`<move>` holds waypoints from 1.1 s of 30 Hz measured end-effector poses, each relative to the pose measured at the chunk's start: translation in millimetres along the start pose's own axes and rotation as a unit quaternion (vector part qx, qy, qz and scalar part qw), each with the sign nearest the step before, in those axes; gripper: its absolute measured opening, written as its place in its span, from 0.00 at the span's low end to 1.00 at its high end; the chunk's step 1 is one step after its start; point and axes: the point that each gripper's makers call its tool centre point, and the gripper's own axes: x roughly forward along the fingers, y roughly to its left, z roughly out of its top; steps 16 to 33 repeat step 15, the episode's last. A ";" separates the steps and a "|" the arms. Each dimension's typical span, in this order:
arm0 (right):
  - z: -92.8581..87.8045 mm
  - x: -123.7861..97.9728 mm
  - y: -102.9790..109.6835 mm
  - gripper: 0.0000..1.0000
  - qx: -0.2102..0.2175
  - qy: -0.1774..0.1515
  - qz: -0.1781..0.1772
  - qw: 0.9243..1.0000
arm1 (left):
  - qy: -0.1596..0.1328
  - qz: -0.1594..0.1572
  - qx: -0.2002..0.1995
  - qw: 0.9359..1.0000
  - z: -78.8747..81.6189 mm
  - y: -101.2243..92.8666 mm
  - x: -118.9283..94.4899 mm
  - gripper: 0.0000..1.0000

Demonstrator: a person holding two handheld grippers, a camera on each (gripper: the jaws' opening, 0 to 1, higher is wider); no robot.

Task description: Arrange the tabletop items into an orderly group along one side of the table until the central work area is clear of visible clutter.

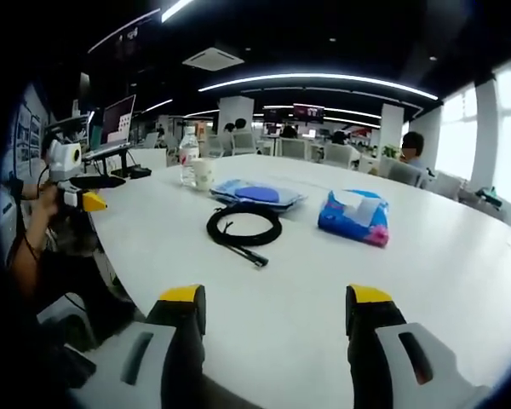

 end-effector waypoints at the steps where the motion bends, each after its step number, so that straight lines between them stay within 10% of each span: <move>1: -0.8 -0.8 0.3 0.65 -0.002 0.002 0.000 1.000 | -0.001 0.001 0.002 1.000 0.5 0.0 -0.5 1.00; 33: -5.6 -11.8 -15.1 0.65 0.006 0.007 -0.039 0.999 | -0.004 0.018 0.000 1.000 2.1 9.5 -2.8 1.00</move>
